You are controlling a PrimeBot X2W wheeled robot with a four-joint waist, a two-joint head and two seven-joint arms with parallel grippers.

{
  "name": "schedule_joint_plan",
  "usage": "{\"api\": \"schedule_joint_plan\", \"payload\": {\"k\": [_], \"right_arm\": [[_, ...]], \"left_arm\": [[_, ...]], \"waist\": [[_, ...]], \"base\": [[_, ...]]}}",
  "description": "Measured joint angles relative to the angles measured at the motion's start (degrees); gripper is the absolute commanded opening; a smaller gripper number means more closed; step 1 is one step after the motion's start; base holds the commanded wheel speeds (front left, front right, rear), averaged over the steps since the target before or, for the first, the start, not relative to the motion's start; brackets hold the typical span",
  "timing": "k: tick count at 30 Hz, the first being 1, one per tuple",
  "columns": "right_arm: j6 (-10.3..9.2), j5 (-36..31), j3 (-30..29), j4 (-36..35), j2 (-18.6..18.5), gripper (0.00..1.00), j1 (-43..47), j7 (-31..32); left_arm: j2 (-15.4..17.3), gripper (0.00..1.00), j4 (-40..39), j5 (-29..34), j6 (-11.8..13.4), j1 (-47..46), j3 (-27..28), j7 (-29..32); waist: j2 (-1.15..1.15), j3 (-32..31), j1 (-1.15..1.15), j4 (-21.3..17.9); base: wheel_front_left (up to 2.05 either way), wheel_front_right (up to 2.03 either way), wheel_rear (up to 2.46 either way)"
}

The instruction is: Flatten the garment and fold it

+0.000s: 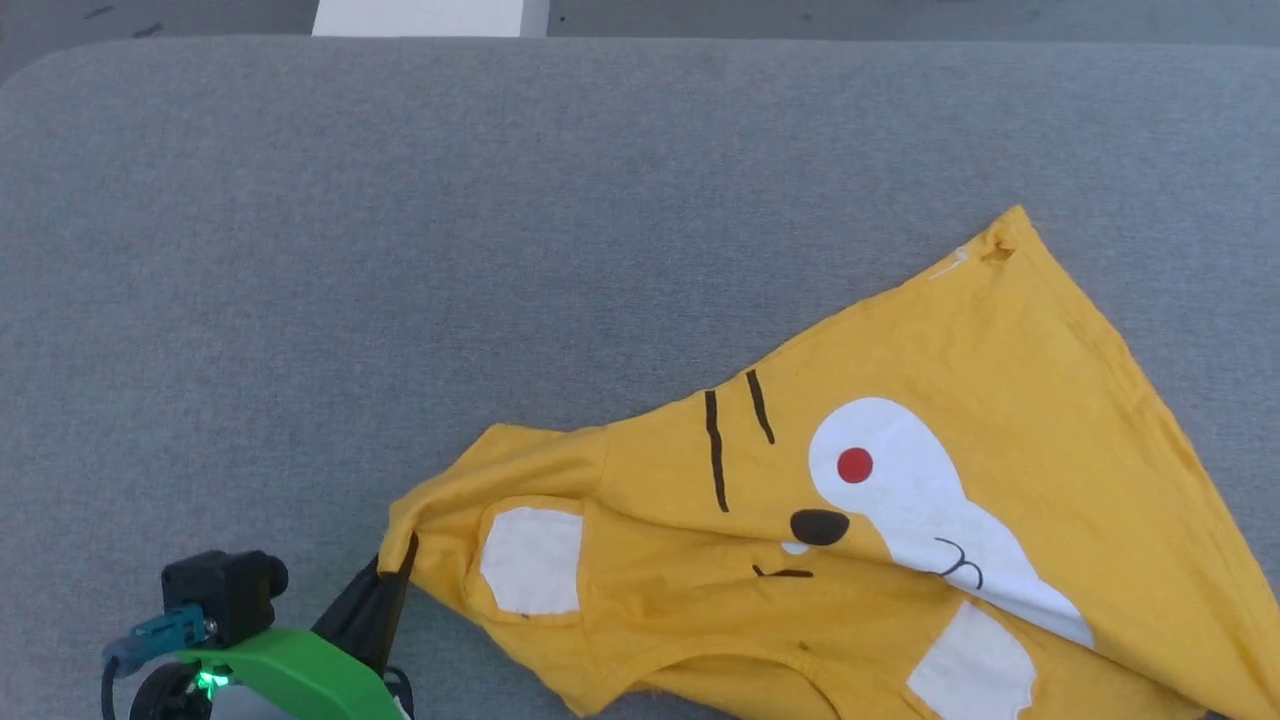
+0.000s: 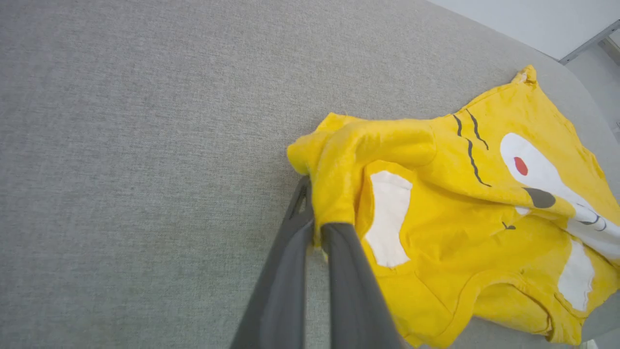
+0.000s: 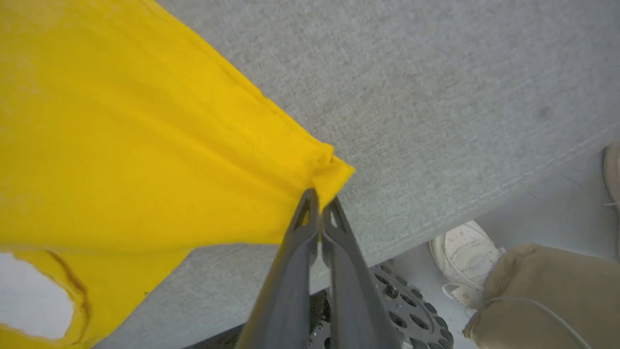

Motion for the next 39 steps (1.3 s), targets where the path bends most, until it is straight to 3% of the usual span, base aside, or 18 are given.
{"api": "schedule_joint_plan", "payload": {"k": [5, 6, 7, 10, 14, 16, 19, 21, 25, 31, 39], "right_arm": [[0.00, -0.19, 4.52, 6.78, -0.01, 0.00, -0.60, -7.67], [0.00, -1.02, 4.82, 7.03, 0.03, 0.08, -0.94, -8.79], [0.00, -1.75, 5.21, 6.94, 0.02, 1.00, -1.27, -9.32], [0.00, -2.44, 6.35, 1.36, -1.99, 1.00, -1.52, -7.66], [0.00, 1.19, 4.71, -13.12, -7.78, 1.00, -1.80, 2.16], [-0.01, 1.54, 3.01, -18.76, -10.38, 1.00, -5.04, 5.58], [0.00, 0.92, 3.88, -21.52, -15.81, 1.00, -12.46, 8.89], [0.00, 0.01, 7.78, -20.53, -20.28, 1.00, -19.55, 10.94], [0.00, -3.27, 16.31, -14.22, -23.58, 1.00, -33.82, 12.51], [0.01, -7.75, 24.93, -1.77, -22.87, 1.00, -47.36, 14.75], [0.00, -10.96, 27.92, 7.33, -21.87, 1.00, -49.20, 16.72]], "left_arm": [[-0.14, 0.00, -0.01, -0.14, 0.16, 0.63, -0.05, -0.10], [-0.18, 0.00, 0.00, -0.27, 0.16, 0.69, -0.07, -0.09], [-0.19, 0.00, 0.01, -0.33, 0.16, 0.75, -0.15, -0.09], [-0.41, 0.00, 0.02, -0.41, 0.08, 0.93, -0.67, -0.03], [-0.62, 0.00, -0.22, -0.40, -0.10, 1.17, -0.92, -0.10], [-0.77, 0.00, -0.55, -0.38, -0.18, 1.12, -0.92, -0.27], [-1.07, 0.00, -0.73, -0.02, -0.41, 0.88, -0.89, -0.60], [-1.31, 0.00, -0.87, 0.42, -0.79, -0.21, -1.07, -0.60], [-1.87, 0.00, -0.91, 1.44, -1.59, -2.87, -1.85, -0.48], [-4.28, 0.00, -0.41, 3.23, -2.63, -6.53, -3.20, 0.09], [-6.41, 0.00, 1.35, 3.58, -3.71, -8.87, -4.00, 0.44]], "waist": [[0.00, -1.95, 0.00, -1.01], [0.00, -2.34, 0.00, -1.16], [0.00, -2.67, 0.00, -1.25], [0.00, -3.89, 0.00, -1.14], [0.00, -3.79, 0.00, -0.29], [0.00, -3.16, 0.00, 0.03], [0.00, -1.81, 0.00, 0.63], [0.00, -0.36, 0.00, 1.31], [0.00, 2.67, 0.00, 2.67], [0.00, 7.28, 0.00, 5.54], [0.00, 12.12, 0.00, 10.13]], "base": [[0.00, 0.00, 0.00], [0.00, 0.00, 0.00], [0.00, 0.00, 0.00], [0.00, 0.00, 0.00], [0.00, 0.00, 0.00], [0.00, 0.00, 0.00], [0.00, 0.00, 0.00], [0.00, 0.00, 0.00], [0.00, 0.00, 0.00], [0.00, 0.00, 0.00], [0.00, 0.00, 0.00]]}}
